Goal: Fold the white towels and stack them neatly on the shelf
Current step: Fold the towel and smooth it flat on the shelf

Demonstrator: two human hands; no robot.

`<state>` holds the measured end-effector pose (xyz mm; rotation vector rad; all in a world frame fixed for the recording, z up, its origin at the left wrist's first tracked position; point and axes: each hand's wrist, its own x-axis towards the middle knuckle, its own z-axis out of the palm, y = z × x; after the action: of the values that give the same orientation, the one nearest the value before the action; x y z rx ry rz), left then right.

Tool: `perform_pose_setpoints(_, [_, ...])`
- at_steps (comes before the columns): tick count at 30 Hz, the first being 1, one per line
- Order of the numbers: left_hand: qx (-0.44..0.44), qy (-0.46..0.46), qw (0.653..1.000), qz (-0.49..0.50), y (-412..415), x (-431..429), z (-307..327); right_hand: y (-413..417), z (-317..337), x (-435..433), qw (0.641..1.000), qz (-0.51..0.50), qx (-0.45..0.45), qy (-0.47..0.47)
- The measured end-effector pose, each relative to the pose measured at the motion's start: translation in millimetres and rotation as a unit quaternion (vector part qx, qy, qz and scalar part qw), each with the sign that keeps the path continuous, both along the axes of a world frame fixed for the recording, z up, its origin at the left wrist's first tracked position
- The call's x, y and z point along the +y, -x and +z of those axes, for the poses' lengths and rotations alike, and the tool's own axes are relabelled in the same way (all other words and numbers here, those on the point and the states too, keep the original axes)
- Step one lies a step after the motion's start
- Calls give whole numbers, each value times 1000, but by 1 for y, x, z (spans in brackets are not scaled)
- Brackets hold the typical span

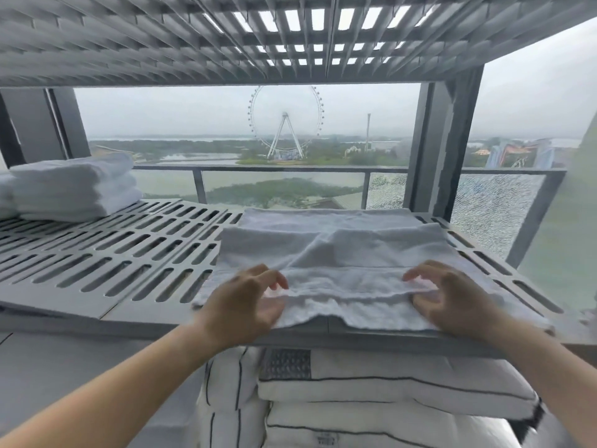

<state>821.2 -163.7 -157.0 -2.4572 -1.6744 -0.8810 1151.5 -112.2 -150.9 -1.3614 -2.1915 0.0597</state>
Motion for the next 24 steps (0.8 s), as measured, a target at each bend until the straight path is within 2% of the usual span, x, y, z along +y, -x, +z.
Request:
perform_pose_setpoints(3, [-17,-44,998,51,-19,5,-5,13,-6,-3,999,2,53,4])
perform_pose_setpoints(6, [10,-90,991,98,-24,13,-8,12,-9,3,997,-14,73,-10])
perform_pose_setpoints(11, [46,-96,988,114,-22,43,1,12,-3,35,997,-10,43,-65])
perform_pose_setpoints(15, [164,-118,971,129,-27,78,11,17,6,66,993,3,-26,-112])
perform_pose_setpoints(17, [151,-139,973,108,-27,84,10,16,5,72,994,-4,-18,-111])
perform_pose_setpoints(20, [64,-187,979,59,-18,83,9,12,4,72,992,-2,-28,-124])
perform_pose_setpoints(24, [65,-178,982,-14,-16,75,10,12,9,66,987,25,-41,-156])
